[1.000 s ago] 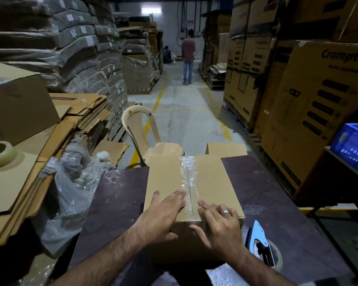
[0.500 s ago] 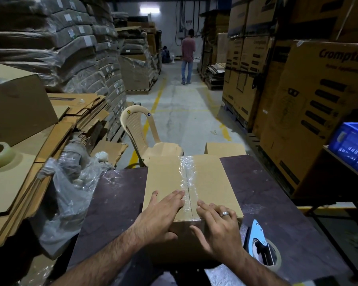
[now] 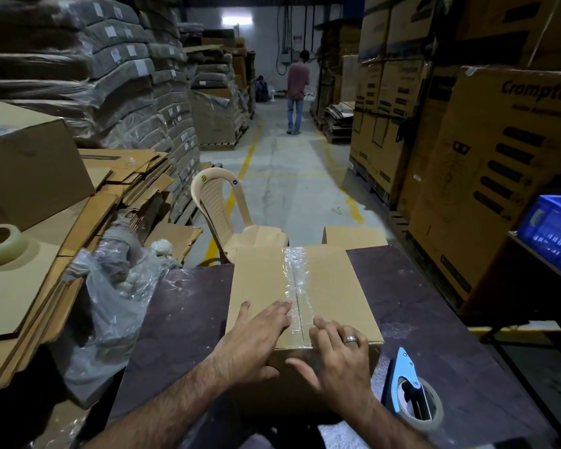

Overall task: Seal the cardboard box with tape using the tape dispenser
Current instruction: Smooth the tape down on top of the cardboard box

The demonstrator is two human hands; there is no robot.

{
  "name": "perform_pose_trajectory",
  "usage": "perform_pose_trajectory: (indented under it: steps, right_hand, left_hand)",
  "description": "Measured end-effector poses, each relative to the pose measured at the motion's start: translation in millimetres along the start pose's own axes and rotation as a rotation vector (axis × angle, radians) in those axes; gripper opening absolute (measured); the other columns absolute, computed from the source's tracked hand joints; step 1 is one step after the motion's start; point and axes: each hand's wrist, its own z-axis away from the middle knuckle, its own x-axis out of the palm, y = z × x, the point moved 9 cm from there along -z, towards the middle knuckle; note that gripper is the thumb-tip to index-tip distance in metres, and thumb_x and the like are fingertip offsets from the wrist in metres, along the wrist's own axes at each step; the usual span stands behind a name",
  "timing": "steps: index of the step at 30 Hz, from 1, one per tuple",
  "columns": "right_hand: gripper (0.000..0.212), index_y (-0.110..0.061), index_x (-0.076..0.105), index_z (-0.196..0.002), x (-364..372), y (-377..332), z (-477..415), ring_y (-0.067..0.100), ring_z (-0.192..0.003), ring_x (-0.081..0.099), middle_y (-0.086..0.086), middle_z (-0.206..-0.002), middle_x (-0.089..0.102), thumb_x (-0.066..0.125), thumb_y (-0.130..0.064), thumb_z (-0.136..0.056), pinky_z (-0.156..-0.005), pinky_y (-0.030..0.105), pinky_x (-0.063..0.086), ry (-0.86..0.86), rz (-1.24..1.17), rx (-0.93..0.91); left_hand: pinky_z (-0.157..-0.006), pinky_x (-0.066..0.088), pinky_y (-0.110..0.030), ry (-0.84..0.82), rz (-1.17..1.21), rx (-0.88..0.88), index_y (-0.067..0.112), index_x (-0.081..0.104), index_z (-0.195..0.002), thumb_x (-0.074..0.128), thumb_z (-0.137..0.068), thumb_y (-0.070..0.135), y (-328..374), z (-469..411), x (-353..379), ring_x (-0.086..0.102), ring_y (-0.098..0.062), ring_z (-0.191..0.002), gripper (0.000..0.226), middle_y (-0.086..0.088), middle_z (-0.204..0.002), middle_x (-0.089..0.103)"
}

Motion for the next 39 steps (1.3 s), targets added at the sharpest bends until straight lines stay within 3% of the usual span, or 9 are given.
perform_pose_trajectory:
  steps: [4,10,15,20,23,27,31,34,39]
  right_hand:
    - [0.079,-0.019,0.053,-0.11,8,0,5,0.022,-0.106,0.056,0.001,-0.117,0.067,0.06,-0.078,-0.058,-0.09,0.041,0.034,-0.022,0.005,-0.026]
    - [0.057,-0.018,0.063,-0.072,-16,-1,-16,0.019,-0.07,0.058,-0.002,-0.09,0.071,0.056,-0.074,-0.075,-0.066,0.034,0.038,0.114,-0.033,-0.105]
    - [0.052,-0.019,0.065,-0.072,-15,2,-15,0.017,-0.071,0.06,-0.005,-0.091,0.071,0.057,-0.07,-0.078,-0.067,0.034,0.043,0.074,-0.118,-0.037]
    - [0.011,-0.021,0.067,-0.093,-27,15,-25,0.008,-0.075,0.063,-0.01,-0.093,0.071,0.062,-0.029,-0.086,-0.067,0.032,0.052,0.001,-0.466,0.134]
    - [0.04,-0.013,0.064,-0.108,-28,25,-25,0.006,-0.089,0.064,-0.003,-0.1,0.07,0.049,0.001,-0.074,-0.08,0.025,0.054,-0.036,-0.619,0.258]
    - [0.051,-0.012,0.062,-0.112,-30,26,-27,0.003,-0.096,0.064,0.0,-0.104,0.07,0.041,0.009,-0.071,-0.088,0.015,0.051,-0.067,-0.679,0.221]
    - [0.057,-0.016,0.061,-0.114,-34,28,-37,0.005,-0.096,0.062,-0.006,-0.104,0.07,0.046,0.008,-0.065,-0.081,0.039,0.054,-0.049,-0.575,0.167]
    - [0.054,-0.022,0.055,-0.121,-30,21,-37,0.007,-0.093,0.057,-0.01,-0.101,0.068,0.052,0.0,-0.072,-0.077,0.043,0.051,-0.125,-0.541,0.086]
    - [0.046,-0.025,0.058,-0.112,-20,6,-28,0.012,-0.091,0.056,-0.014,-0.106,0.066,0.054,-0.059,-0.082,-0.076,0.037,0.043,-0.193,-0.249,-0.067]
  left_hand:
    - [-0.116,0.006,-0.059,-0.001,-0.005,-0.003,0.014,0.016,-0.149,0.071,-0.08,0.045,0,-1,0,-0.006,-0.014,-0.149,0.093,0.0,-0.162,-0.007]
    - [-0.117,0.005,-0.058,-0.01,-0.001,-0.006,0.015,0.016,-0.149,0.07,-0.081,0.044,0,0,-1,-0.006,-0.015,-0.149,0.092,-0.002,-0.162,-0.006]
    - [-0.117,0.005,-0.058,-0.007,0.009,-0.004,0.015,0.016,-0.149,0.071,-0.08,0.044,-1,-1,-2,-0.005,-0.015,-0.149,0.093,-0.001,-0.162,-0.005]
    - [-0.116,0.005,-0.059,-0.007,0.019,-0.012,0.015,0.017,-0.149,0.072,-0.078,0.047,-4,-1,-1,-0.004,-0.014,-0.149,0.095,0.0,-0.162,-0.005]
    - [-0.116,0.005,-0.059,-0.002,0.015,-0.008,0.016,0.017,-0.149,0.072,-0.078,0.047,-4,-1,-2,-0.003,-0.015,-0.149,0.095,0.0,-0.162,-0.004]
    - [-0.116,0.005,-0.058,0.0,0.016,-0.005,0.016,0.016,-0.149,0.072,-0.078,0.048,-4,-1,-2,-0.003,-0.015,-0.149,0.096,0.0,-0.162,-0.004]
    - [-0.116,0.006,-0.058,0.003,0.01,-0.01,0.016,0.016,-0.149,0.072,-0.077,0.049,-4,-2,-3,-0.002,-0.015,-0.149,0.097,0.0,-0.162,-0.003]
    - [-0.116,0.007,-0.058,-0.008,-0.001,-0.01,0.015,0.015,-0.15,0.071,-0.078,0.05,-4,-2,-2,-0.003,-0.016,-0.149,0.098,-0.001,-0.162,-0.004]
    - [-0.115,0.006,-0.058,-0.008,-0.01,-0.005,0.015,0.013,-0.15,0.07,-0.078,0.05,-4,-3,0,-0.004,-0.015,-0.149,0.099,0.0,-0.162,-0.006]
